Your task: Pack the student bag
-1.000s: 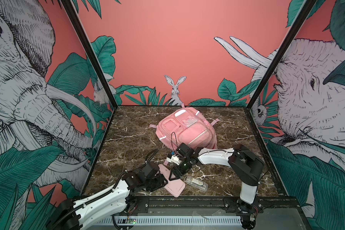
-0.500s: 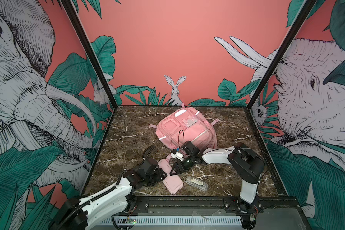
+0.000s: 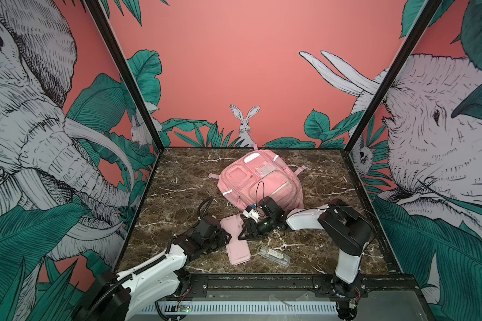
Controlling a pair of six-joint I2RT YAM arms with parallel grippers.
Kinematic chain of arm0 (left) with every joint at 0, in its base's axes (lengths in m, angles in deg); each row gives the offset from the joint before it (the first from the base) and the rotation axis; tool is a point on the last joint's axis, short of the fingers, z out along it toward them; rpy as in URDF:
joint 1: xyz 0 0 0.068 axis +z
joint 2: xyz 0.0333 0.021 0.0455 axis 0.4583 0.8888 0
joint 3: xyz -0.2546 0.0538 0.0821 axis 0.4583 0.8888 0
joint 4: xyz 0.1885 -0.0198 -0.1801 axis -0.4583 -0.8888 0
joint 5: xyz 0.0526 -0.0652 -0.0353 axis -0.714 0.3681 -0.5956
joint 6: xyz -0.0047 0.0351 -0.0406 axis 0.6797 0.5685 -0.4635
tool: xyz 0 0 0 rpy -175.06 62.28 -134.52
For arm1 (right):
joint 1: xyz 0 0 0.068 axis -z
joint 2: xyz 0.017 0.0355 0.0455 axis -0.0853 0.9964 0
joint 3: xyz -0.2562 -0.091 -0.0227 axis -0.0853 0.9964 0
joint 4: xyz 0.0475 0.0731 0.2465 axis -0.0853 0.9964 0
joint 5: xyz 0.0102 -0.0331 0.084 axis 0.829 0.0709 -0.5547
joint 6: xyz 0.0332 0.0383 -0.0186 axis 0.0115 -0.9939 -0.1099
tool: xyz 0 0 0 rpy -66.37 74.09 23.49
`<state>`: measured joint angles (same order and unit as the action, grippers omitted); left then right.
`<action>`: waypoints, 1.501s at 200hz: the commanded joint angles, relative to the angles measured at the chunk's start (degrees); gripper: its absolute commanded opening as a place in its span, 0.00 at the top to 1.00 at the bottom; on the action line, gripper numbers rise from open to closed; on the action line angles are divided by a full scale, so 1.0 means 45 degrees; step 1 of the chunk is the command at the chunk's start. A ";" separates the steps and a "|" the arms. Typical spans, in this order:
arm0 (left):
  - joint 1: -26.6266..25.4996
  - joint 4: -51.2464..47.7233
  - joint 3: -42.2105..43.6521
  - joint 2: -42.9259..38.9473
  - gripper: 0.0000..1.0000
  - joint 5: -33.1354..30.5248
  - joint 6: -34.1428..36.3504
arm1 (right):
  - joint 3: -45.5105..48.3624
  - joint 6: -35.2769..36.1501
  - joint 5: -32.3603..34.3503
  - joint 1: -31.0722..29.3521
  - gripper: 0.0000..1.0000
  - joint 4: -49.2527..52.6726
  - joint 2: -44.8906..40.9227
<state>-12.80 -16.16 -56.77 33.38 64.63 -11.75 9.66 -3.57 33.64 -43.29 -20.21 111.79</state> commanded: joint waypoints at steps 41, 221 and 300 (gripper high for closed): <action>-0.0098 -0.1060 0.0718 -0.1225 0.70 0.0170 -0.0154 | -0.0003 -0.0519 0.1073 -0.0113 0.41 -0.1594 0.0201; -0.0098 -0.2630 0.1046 -0.1142 0.79 -0.0458 -0.0299 | -0.0144 -0.1598 -0.0753 -0.0618 0.45 -0.4320 0.0285; -0.0098 -0.3106 0.1197 -0.1637 0.79 -0.0668 -0.0368 | 0.0047 -0.1429 -0.1193 -0.0621 0.47 -0.4403 -0.0404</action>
<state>-12.80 -22.74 -54.67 24.76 62.60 -13.26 10.84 -10.26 36.52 -43.97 -31.97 113.01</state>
